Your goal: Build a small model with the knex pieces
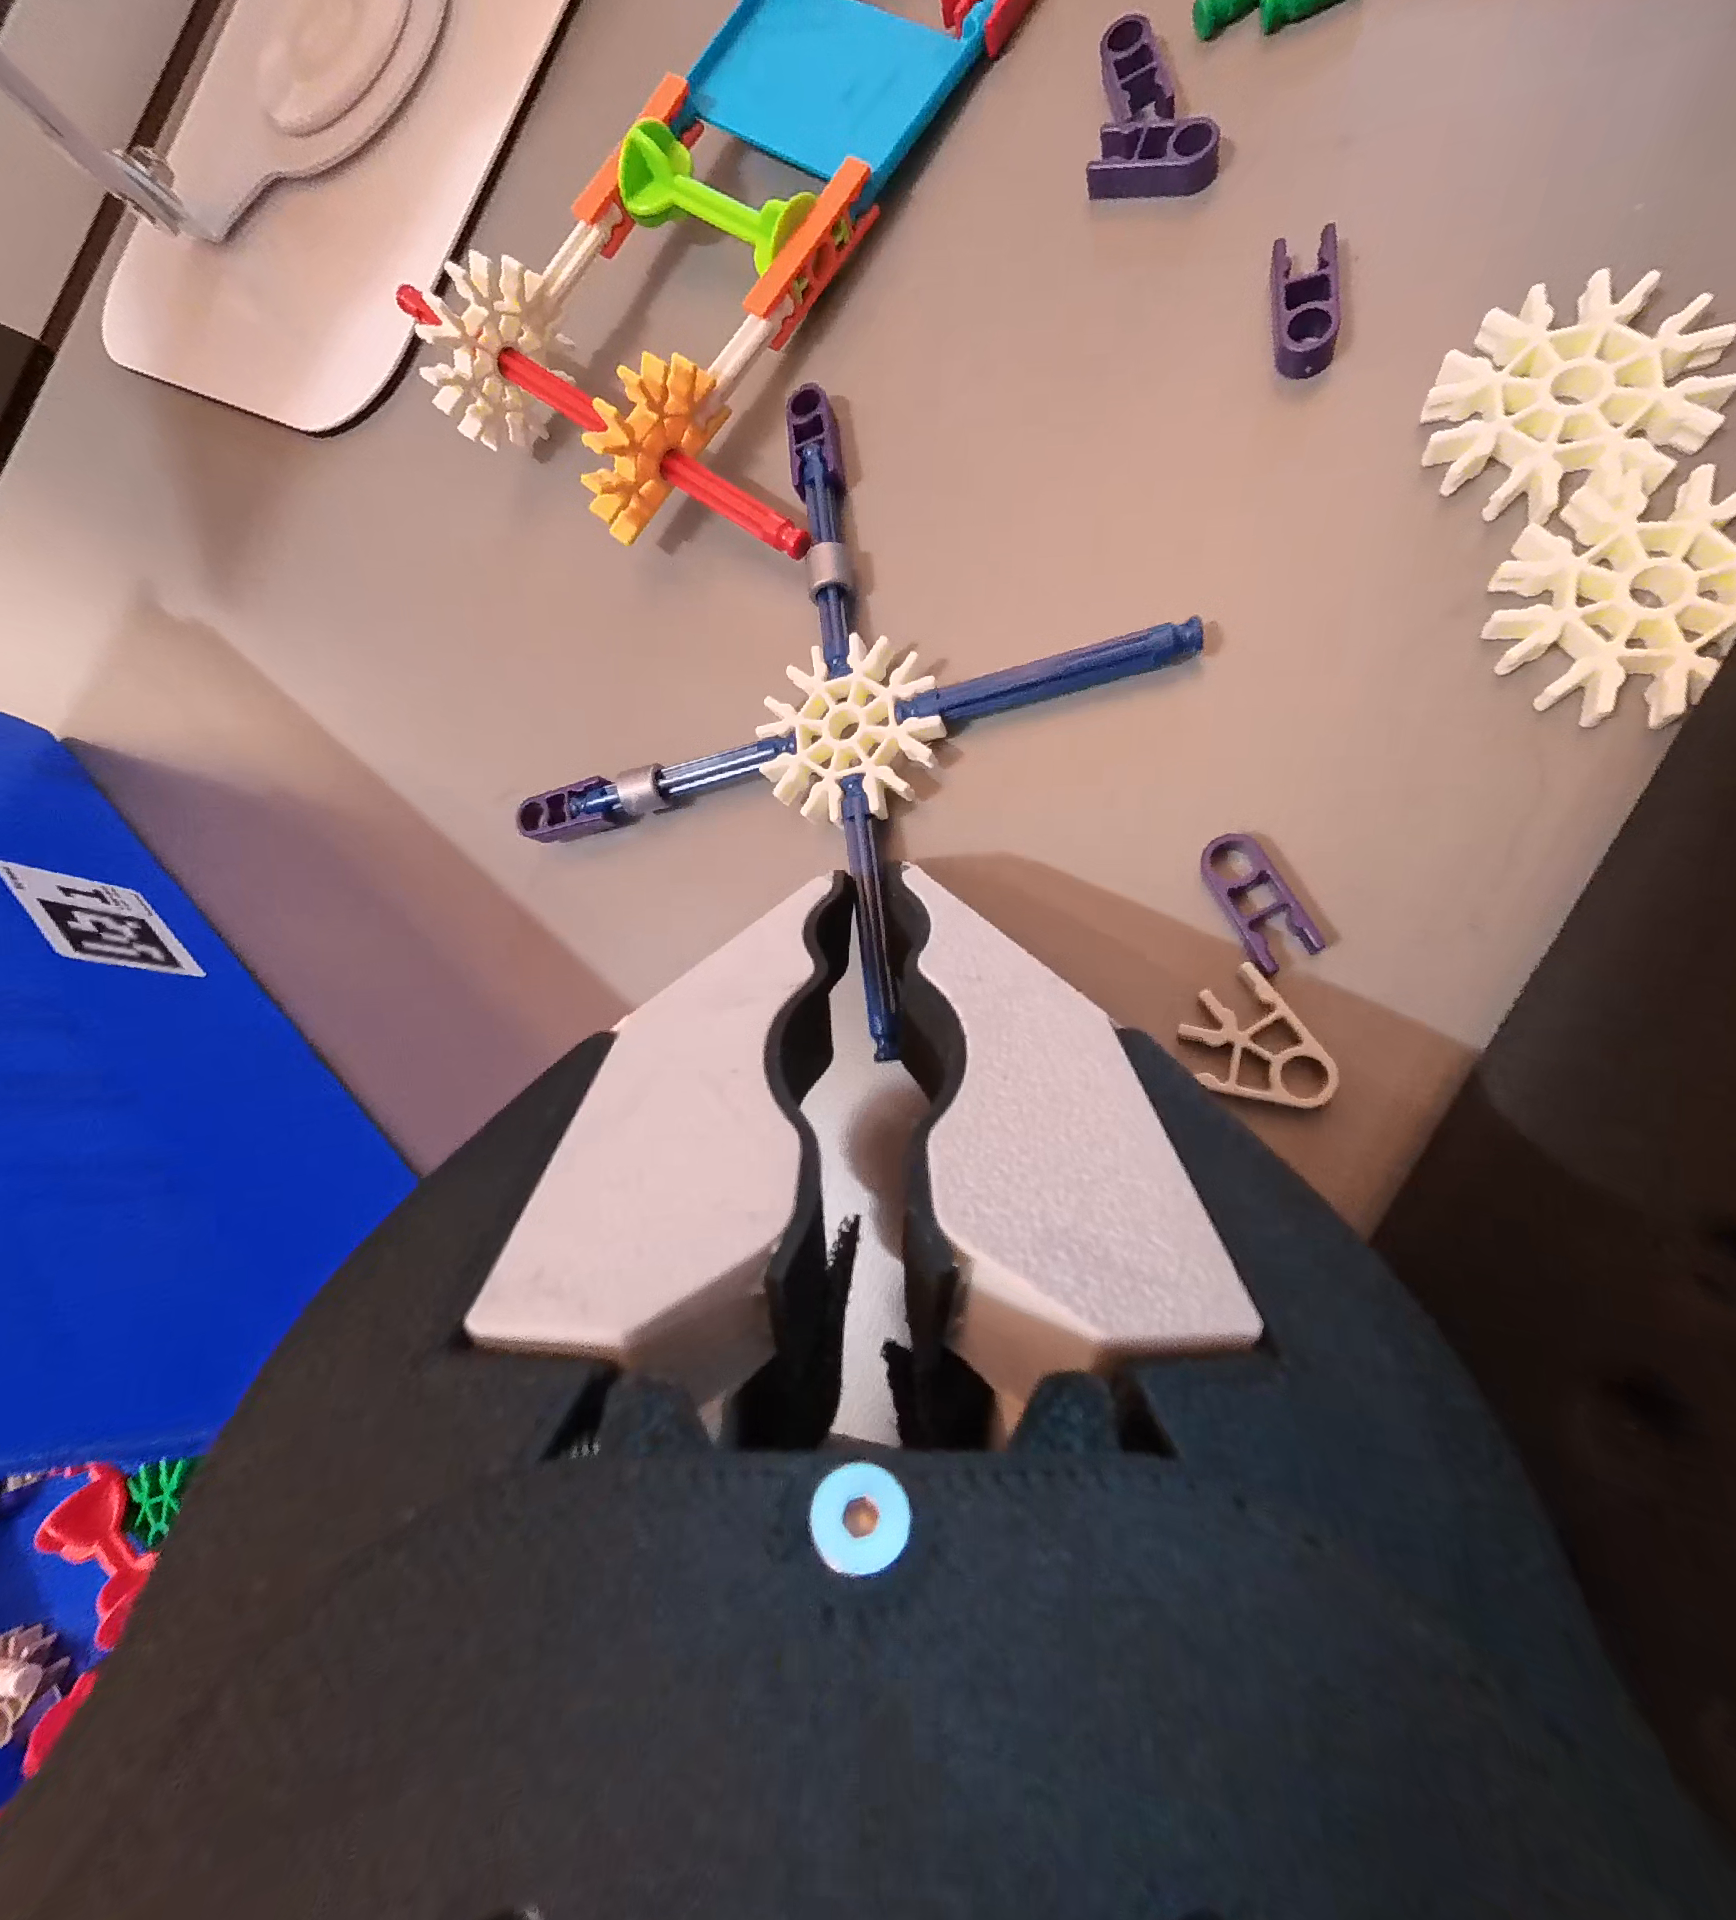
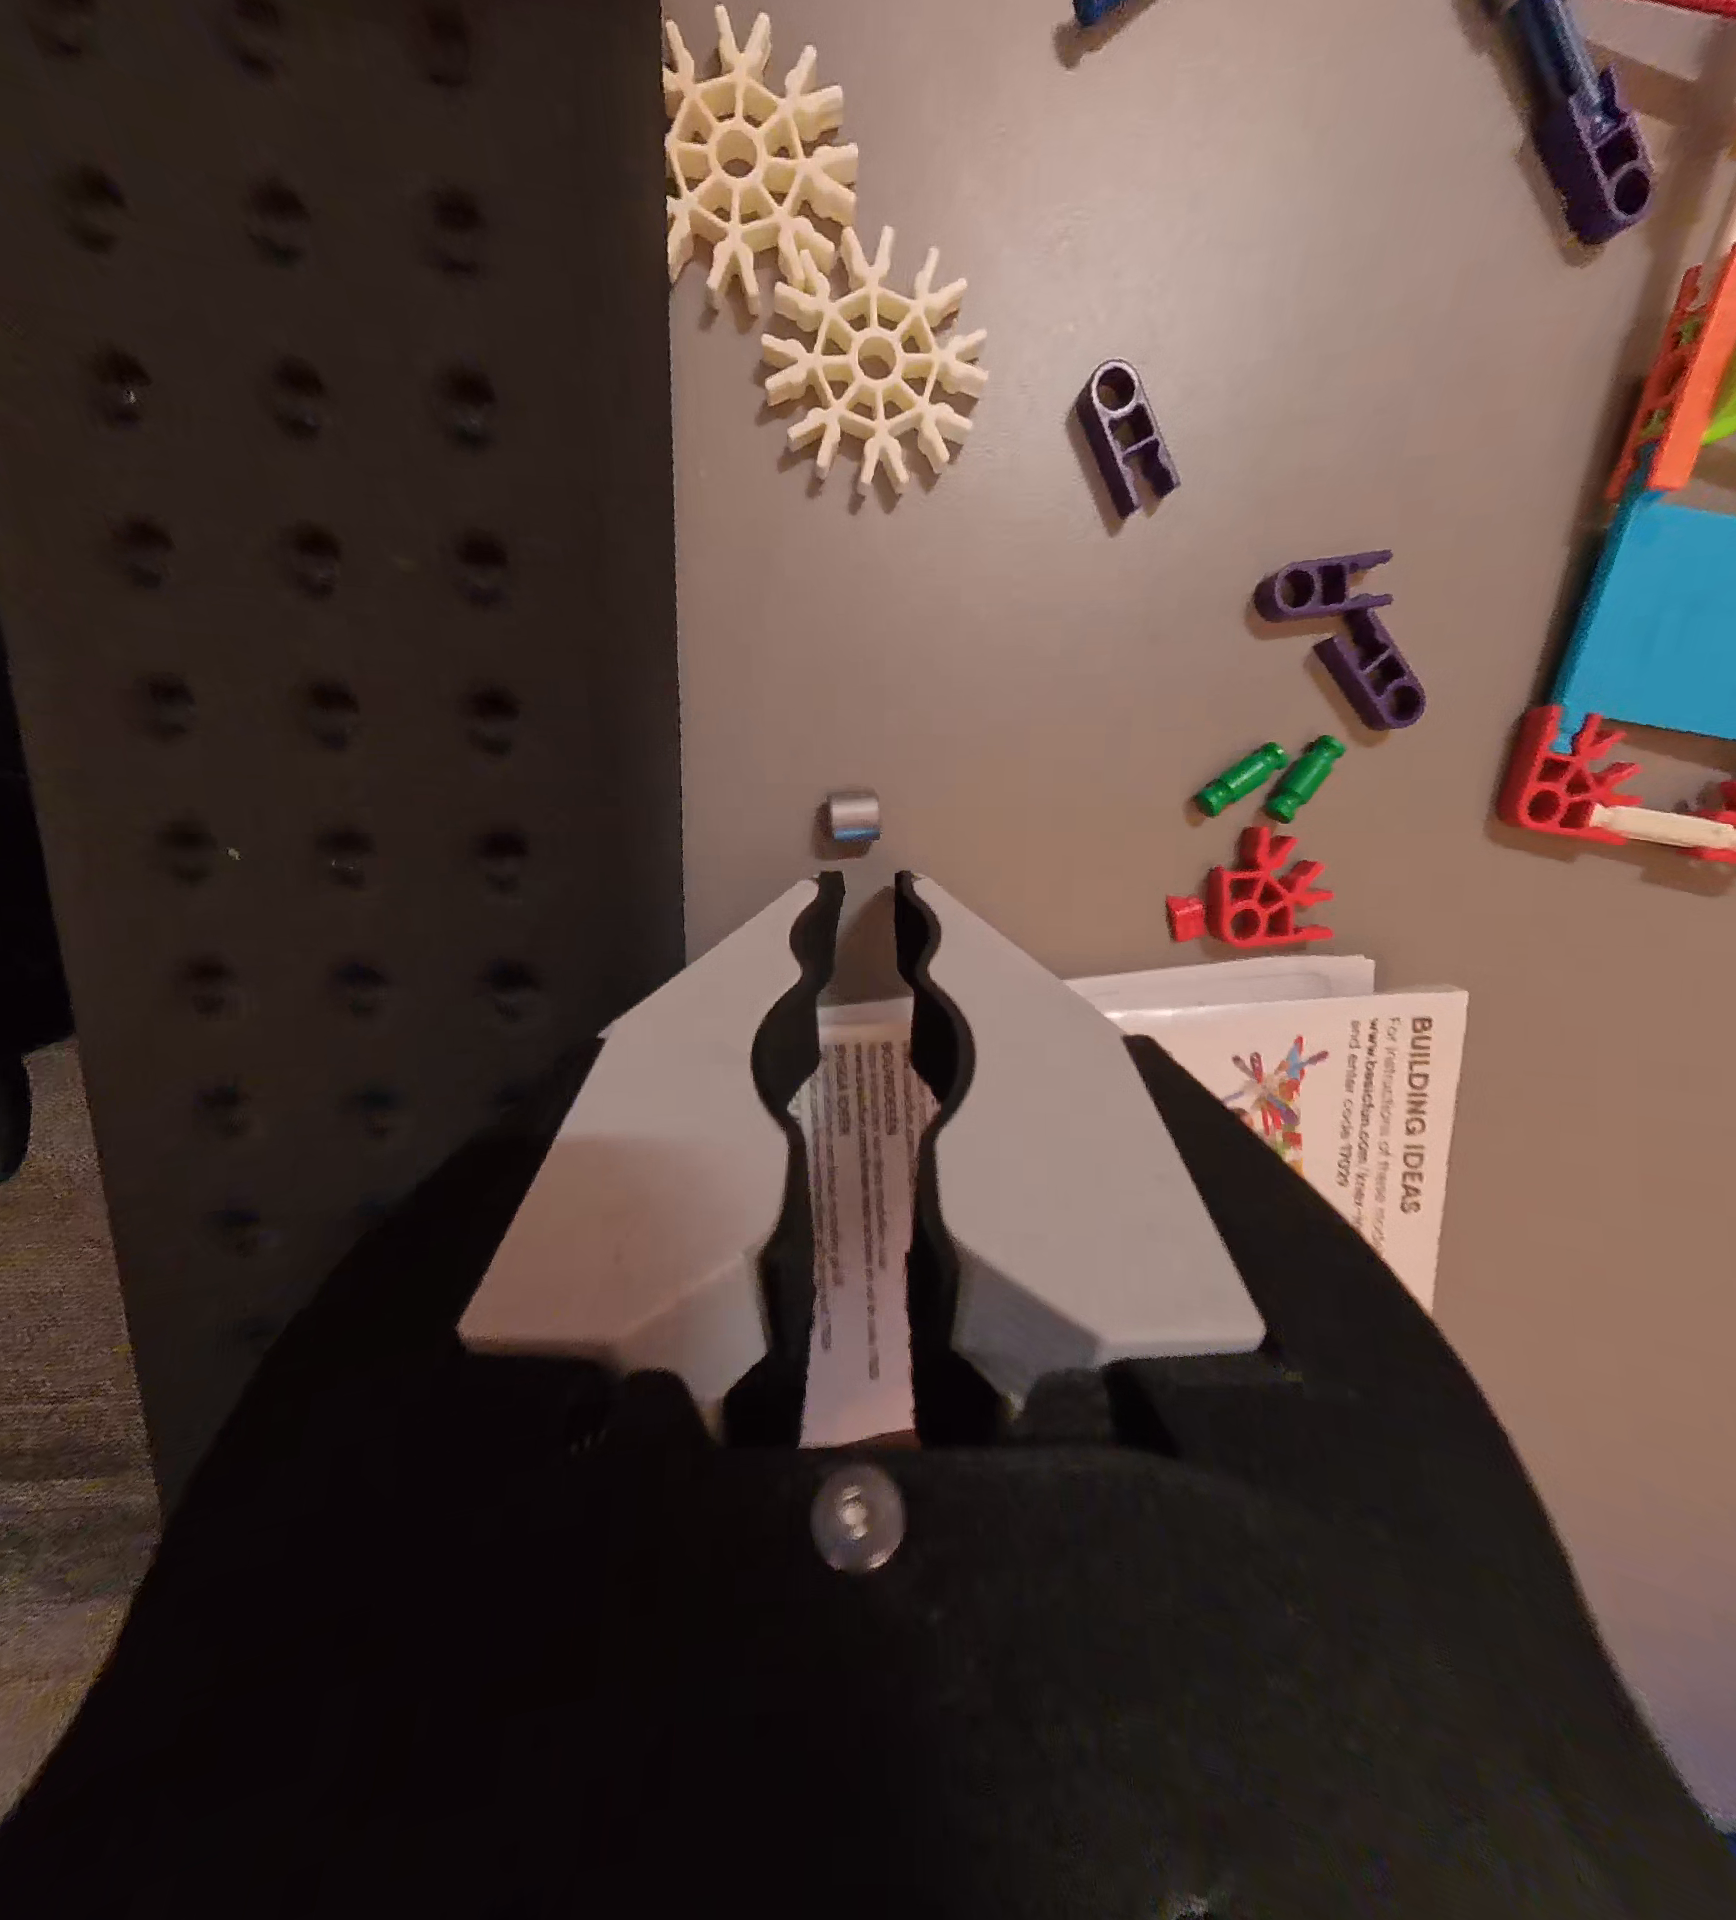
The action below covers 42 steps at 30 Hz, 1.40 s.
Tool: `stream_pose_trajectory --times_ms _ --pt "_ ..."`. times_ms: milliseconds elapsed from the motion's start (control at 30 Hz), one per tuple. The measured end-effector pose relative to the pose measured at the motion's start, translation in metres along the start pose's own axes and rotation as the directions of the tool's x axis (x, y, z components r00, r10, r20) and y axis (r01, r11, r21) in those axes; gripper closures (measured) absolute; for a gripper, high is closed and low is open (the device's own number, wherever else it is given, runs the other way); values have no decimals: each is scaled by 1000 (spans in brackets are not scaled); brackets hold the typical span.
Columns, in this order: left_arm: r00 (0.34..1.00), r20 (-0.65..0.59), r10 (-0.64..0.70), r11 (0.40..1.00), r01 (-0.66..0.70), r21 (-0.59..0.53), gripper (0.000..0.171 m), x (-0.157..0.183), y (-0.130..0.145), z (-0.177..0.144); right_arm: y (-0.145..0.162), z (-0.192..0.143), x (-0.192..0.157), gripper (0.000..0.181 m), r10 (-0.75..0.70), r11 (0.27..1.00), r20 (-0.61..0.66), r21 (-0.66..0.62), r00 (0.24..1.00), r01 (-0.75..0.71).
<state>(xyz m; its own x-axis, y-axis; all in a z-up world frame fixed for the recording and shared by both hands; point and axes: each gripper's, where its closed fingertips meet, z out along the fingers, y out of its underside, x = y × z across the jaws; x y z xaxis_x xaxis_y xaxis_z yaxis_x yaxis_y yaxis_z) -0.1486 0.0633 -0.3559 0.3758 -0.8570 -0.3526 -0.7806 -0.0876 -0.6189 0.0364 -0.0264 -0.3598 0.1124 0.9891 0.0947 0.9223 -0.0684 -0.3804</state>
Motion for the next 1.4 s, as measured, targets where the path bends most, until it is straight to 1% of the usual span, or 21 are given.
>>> stream_pose_trajectory --times_ms 67,133,200,233,367,433,600,633,700,733,800,900,967,1000,1133,1300,1400 --pt "1000 2 -2 1000 2 0 168 0 0 1 -3 0 1 168 51 999 1 16 999 -51" --pt "1000 1 -7 1000 7 2 168 0 0 2 -10 -3 6 167 165 985 -3 58 986 -164" --pt "1000 -3 -7 1000 7 4 168 1 0 2 -22 -5 -3 167 249 960 64 119 967 -255" --pt "1000 -7 -8 1000 8 5 168 2 0 3 -26 -5 -7 167 279 949 77 134 957 -287" --pt "1000 -14 -15 1000 15 15 168 3 -2 4 -28 2 -12 166 369 919 36 135 929 -370" --pt "1000 -18 -13 1000 14 22 168 3 -3 5 -27 6 -9 165 378 918 -17 131 926 -373" --pt "1000 -23 -13 999 13 34 168 3 -4 4 -38 14 -4 174 378 915 -40 168 925 -367" --pt "1000 -24 -12 999 12 35 168 3 -4 4 -39 14 -1 178 368 920 -59 169 928 -354" --pt "1000 -27 -9 999 10 39 168 4 -4 3 -36 16 6 178 355 930 -112 145 928 -338" --pt "1000 -29 -7 999 9 41 168 5 -4 3 -37 15 5 175 347 933 -116 142 931 -330" --pt "999 -31 -7 999 9 43 168 5 -4 4 -42 15 1 166 364 923 -86 164 927 -347" --pt "999 -35 -8 999 10 49 168 5 -5 4 -38 16 9 162 404 908 -134 174 905 -380" --pt "999 -36 -8 999 10 51 168 5 -6 4 -42 18 10 163 422 898 -125 196 898 -395" --pt "999 -38 -7 999 9 52 168 6 -6 4 -45 19 9 168 419 898 -125 202 899 -391" --pt "999 -37 -4 999 6 50 167 6 -5 4 -56 23 7 175 397 903 -111 222 911 -367" --pt "999 -42 3 999 0 52 168 8 -6 5 -63 26 5 168 328 929 -79 207 941 -307" --pt "999 -43 2 999 0 53 168 8 -6 5 -63 26 9 168 341 924 -73 209 937 -320"
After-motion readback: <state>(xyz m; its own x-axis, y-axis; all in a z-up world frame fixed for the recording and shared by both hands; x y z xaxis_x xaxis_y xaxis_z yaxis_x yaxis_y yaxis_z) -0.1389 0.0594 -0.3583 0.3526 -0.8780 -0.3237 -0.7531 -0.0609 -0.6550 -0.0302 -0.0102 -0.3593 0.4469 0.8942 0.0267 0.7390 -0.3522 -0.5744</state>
